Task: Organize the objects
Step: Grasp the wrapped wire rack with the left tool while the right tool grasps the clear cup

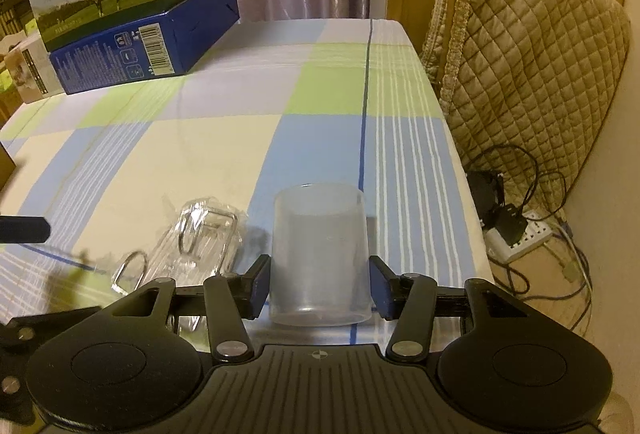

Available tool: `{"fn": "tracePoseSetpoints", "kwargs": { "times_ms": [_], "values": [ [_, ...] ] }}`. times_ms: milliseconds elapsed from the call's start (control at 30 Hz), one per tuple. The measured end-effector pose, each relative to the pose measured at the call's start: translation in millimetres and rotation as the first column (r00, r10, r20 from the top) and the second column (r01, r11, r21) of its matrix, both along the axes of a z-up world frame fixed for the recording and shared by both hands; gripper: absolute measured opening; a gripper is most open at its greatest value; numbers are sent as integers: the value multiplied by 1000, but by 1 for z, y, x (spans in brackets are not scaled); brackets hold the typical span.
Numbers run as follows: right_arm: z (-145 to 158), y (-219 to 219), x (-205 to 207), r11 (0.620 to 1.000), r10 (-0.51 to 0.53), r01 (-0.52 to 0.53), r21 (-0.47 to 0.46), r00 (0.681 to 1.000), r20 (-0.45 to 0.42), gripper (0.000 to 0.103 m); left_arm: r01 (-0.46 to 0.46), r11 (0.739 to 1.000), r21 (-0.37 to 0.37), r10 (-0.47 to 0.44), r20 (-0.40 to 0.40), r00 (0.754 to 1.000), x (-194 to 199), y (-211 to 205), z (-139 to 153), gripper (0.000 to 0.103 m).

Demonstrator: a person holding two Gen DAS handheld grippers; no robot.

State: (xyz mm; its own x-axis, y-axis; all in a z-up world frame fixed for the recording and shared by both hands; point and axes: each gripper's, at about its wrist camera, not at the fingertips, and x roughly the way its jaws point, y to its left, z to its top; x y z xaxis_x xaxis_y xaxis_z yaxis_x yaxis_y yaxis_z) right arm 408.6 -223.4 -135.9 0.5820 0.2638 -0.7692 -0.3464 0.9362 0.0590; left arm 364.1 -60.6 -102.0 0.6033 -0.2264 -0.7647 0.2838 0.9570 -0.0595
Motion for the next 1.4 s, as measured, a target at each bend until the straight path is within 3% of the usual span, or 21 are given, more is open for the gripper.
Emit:
{"fn": "tracePoseSetpoints", "kwargs": {
  "times_ms": [167, 300, 533, 667, 767, 900, 1233, 1400],
  "values": [
    [3, -19, -15, 999, -43, 43, 22, 999, -17, 48, 15, 1000, -17, -15, 3, 1000, 2, -12, -3, 101],
    [4, -35, -25, 997, -75, 75, 16, 997, -25, 48, 39, 999, -7, -39, 9, 999, 4, -26, -9, 87],
    [8, -53, -35, 994, -103, 104, 27, 994, -36, 48, 34, 999, -38, -33, 18, 999, 10, -50, -18, 86],
    [9, -53, -41, 994, -101, 103, 37, 994, -39, 48, 13, 1000, 13, -13, 24, 1000, 15, -59, -25, 70],
    [9, -49, -46, 996, -83, 84, 37, 996, -42, 48, 13, 1000, 14, -13, 25, 1000, 15, -56, -25, 68],
    [9, -41, -56, 997, -55, 57, 44, 997, -47, 48, 52, 998, 46, -53, 36, 998, 4, -50, -21, 55],
    [9, -8, -108, 993, 108, -104, 51, 990, -86, 48, 111, 992, 55, -111, 1, 994, -85, 5, -15, 53],
    [4, 7, -130, 987, 155, -156, -23, 987, -52, 48, 61, 996, 70, -65, 62, 996, -116, 21, -17, 68]
  ]
}}
